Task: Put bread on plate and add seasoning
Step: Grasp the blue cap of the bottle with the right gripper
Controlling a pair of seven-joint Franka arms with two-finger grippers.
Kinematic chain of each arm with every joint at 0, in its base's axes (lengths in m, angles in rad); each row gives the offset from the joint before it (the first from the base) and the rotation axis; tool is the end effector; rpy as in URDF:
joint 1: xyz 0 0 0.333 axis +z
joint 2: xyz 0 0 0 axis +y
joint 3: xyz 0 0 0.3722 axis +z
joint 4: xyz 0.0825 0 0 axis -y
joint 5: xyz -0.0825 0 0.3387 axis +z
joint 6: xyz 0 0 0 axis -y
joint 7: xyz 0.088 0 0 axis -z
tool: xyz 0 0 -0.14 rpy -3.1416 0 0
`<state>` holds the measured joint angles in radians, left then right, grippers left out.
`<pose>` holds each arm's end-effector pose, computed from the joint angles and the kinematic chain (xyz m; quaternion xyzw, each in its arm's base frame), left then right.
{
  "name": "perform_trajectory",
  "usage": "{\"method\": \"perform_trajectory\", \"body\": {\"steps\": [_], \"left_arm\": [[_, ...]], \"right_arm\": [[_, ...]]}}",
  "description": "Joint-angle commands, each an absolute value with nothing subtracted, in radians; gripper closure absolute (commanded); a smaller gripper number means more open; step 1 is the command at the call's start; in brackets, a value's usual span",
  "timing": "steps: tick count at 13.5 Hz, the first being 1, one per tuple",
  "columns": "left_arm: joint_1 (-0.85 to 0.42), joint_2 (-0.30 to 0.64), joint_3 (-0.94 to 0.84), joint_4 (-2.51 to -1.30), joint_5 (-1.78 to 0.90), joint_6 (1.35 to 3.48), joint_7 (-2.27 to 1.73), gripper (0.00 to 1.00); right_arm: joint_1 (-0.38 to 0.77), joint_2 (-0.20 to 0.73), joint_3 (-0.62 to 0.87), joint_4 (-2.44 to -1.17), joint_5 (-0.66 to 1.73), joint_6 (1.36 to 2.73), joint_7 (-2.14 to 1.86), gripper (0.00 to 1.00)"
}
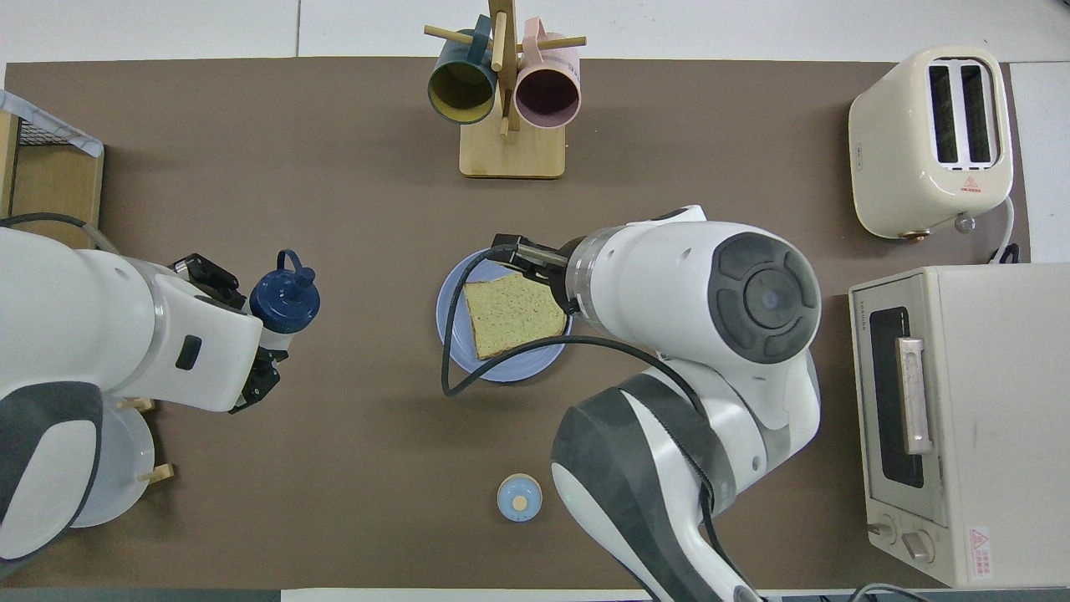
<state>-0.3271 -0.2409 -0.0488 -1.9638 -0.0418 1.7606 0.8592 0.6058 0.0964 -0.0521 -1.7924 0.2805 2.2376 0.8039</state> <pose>0.3990 -0.1657 0.6077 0.8175 -0.5755 0.0217 0.0099 0.4987 0.3280 0.5686 -0.9597 0.1867 -0.0581 0.2020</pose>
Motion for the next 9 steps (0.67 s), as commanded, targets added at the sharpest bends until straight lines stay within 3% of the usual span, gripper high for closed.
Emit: {"method": "perform_trajectory", "body": {"steps": [1, 3, 6, 9], "left_arm": [[-0.363, -0.310, -0.038, -2.048, -0.060, 1.769, 0.932, 1.00], [-0.364, -0.325, -0.038, -2.077, -0.063, 1.767, 0.981, 1.00], [-0.362, -0.344, -0.037, -2.102, -0.116, 1.763, 1.065, 1.00], [-0.365, -0.345, -0.038, -2.108, -0.120, 1.775, 1.103, 1.00]], "right_arm": [[0.595, 0.081, -0.048, -1.700, 0.363, 2.116, 0.808, 0.00], [0.601, 0.048, -0.043, -1.675, 0.446, 2.091, 0.851, 0.01], [0.646, 0.040, -0.025, -1.603, 0.462, 2.105, 0.968, 0.16], [0.730, 0.045, -0.025, -1.621, 0.449, 2.232, 1.035, 0.30]]}}
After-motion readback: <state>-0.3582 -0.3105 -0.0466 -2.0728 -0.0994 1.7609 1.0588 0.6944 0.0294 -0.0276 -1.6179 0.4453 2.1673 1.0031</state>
